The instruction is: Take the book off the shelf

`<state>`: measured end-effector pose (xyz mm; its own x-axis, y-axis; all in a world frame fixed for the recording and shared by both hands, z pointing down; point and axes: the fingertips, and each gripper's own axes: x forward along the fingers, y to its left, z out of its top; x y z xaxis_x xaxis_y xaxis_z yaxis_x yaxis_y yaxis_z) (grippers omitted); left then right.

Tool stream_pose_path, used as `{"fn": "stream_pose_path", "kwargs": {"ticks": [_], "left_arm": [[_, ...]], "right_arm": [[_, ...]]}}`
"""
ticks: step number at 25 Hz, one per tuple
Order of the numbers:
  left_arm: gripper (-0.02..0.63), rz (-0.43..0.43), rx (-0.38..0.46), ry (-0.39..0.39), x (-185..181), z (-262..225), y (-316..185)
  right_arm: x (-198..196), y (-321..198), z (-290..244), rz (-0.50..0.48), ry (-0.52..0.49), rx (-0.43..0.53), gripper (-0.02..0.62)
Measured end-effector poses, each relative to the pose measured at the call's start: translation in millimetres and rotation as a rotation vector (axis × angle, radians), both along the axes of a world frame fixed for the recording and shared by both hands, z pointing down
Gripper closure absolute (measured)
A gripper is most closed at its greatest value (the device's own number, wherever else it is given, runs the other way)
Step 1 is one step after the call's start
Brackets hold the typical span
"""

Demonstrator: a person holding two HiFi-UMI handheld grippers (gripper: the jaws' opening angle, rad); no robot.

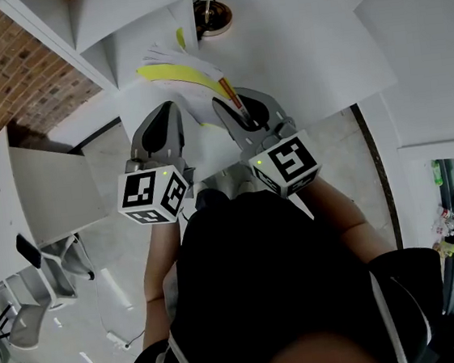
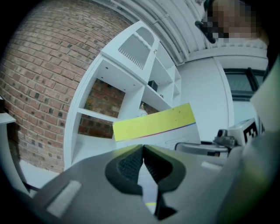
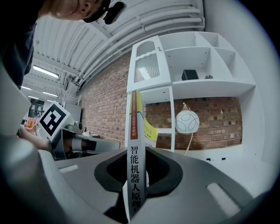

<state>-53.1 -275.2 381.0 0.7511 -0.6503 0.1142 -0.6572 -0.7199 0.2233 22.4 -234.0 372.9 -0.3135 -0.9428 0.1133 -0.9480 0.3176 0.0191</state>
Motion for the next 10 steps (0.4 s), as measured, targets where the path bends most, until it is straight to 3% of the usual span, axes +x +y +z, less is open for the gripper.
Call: {"fn": "stream_pose_path", "kwargs": {"ticks": [10], "left_arm": [[0.6,0.004,-0.006,-0.004,0.3,1.5,1.5]], "right_arm": [[-0.4,0.5,-1.1,0.0,-0.005,-0.002,0.529]]}}
